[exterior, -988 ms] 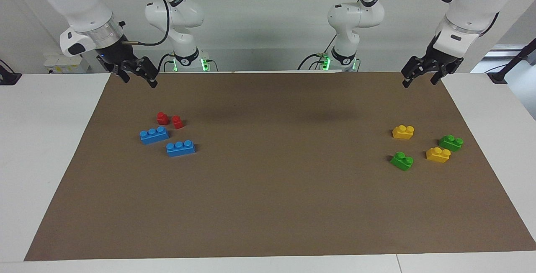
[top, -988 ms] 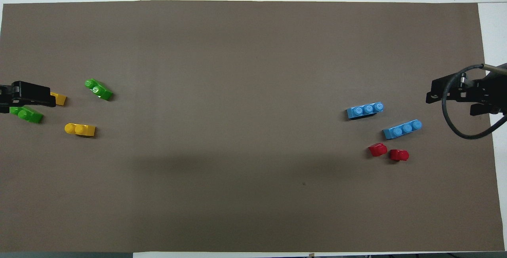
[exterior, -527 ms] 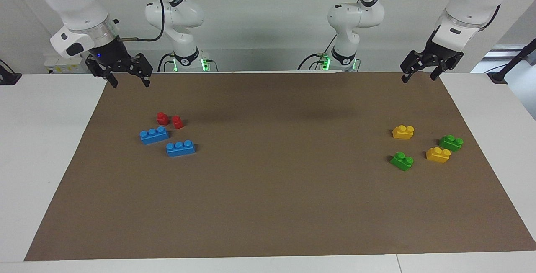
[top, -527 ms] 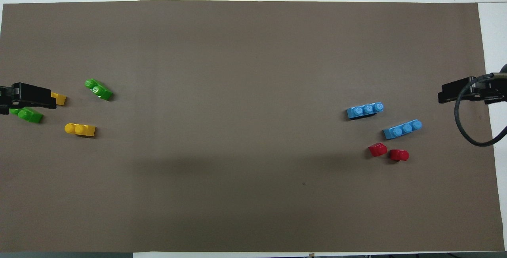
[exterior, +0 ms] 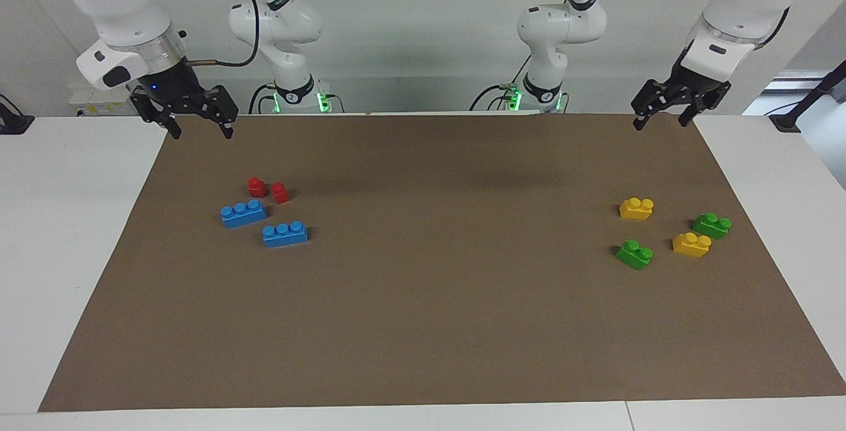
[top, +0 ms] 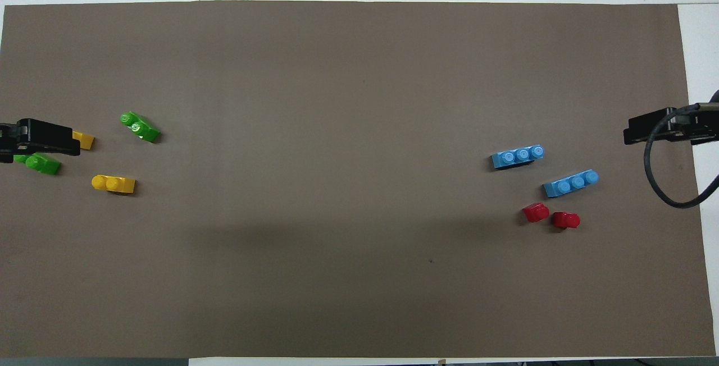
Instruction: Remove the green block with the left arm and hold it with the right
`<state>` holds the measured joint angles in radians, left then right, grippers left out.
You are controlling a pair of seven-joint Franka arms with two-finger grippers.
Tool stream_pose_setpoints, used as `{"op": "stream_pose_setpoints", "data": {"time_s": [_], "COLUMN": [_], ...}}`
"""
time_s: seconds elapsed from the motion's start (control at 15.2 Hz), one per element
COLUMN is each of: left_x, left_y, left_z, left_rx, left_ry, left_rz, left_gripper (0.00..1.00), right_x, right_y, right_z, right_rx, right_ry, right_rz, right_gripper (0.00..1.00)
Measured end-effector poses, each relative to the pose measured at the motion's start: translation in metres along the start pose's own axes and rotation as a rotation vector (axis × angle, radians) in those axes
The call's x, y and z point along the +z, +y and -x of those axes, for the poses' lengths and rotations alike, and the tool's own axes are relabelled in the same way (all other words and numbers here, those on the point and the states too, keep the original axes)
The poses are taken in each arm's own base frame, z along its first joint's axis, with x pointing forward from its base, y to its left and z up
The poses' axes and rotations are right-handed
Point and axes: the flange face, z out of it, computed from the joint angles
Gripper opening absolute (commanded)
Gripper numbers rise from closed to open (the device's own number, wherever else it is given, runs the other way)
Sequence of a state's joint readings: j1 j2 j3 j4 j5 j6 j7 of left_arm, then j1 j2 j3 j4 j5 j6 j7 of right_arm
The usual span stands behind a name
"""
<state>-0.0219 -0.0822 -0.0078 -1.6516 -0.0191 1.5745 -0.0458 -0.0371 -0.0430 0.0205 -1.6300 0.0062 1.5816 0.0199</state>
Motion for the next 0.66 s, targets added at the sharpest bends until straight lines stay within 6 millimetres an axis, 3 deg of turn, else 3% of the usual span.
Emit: {"op": "stream_pose_setpoints", "data": {"time_s": [0.66], "left_x": [0.0], "left_y": [0.0], "left_z": [0.0], "left_rx": [0.01], "left_ry": [0.0], "left_rz": [0.0], "left_gripper": [1.0], "right_x": [0.0002], "right_y": [-0.0002], "right_z": [-0.0001], "right_rx": [0.0], "right_ry": [0.0], "right_rz": [0.0], "right_gripper": [1.0]}}
